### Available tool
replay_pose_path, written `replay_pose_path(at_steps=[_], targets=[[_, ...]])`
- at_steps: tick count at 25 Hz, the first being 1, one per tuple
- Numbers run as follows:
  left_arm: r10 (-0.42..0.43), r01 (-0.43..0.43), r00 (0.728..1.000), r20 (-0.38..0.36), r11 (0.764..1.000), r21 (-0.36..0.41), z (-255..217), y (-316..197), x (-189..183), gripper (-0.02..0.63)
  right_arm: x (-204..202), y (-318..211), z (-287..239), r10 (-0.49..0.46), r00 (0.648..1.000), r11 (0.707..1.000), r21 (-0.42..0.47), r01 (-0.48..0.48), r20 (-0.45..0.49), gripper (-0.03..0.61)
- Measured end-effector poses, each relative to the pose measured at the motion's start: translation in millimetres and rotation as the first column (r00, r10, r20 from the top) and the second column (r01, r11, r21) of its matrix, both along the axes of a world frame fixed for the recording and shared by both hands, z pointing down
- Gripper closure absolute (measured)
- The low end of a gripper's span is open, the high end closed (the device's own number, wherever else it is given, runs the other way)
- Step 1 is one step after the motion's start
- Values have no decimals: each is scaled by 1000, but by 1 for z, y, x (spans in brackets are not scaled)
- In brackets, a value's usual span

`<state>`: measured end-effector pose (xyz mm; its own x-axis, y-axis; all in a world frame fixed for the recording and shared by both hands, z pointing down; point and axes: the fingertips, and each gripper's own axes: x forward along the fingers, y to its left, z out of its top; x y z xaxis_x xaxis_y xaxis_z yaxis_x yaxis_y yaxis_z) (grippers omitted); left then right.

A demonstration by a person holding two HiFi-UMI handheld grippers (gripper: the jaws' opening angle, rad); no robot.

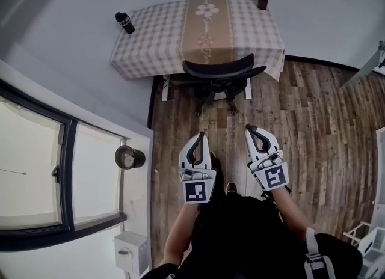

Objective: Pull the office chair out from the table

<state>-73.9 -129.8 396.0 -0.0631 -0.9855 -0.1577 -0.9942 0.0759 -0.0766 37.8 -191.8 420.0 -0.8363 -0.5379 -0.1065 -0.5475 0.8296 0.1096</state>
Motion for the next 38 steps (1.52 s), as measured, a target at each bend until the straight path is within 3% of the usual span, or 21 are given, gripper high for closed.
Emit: replay_pose_path(at_steps=[17,22,27,31,35,38], targets=[[94,-94,996,-1,995,-39,18,-157,-112,617,-71,-162,5,99,993,995,2,-99,-66,572],[115,-109,992,45,988,-110,46,-189,-163,594,-72,-208,14,176,980,984,50,-172,-94,572],[146,-122,984,99,969,-214,87,-215,-213,589,-48,-264,24,298,944,954,66,-291,-142,571],[241,-162,947,212,929,-332,124,-229,-224,546,-24,-304,50,332,889,943,114,-312,-316,571],[347,-178,881,321,873,-454,165,-237,-226,515,-11,-332,86,261,834,965,127,-228,-487,534],[428,-195,826,366,827,-527,198,-239,-220,500,-5,-344,118,172,747,985,133,-113,-642,480]])
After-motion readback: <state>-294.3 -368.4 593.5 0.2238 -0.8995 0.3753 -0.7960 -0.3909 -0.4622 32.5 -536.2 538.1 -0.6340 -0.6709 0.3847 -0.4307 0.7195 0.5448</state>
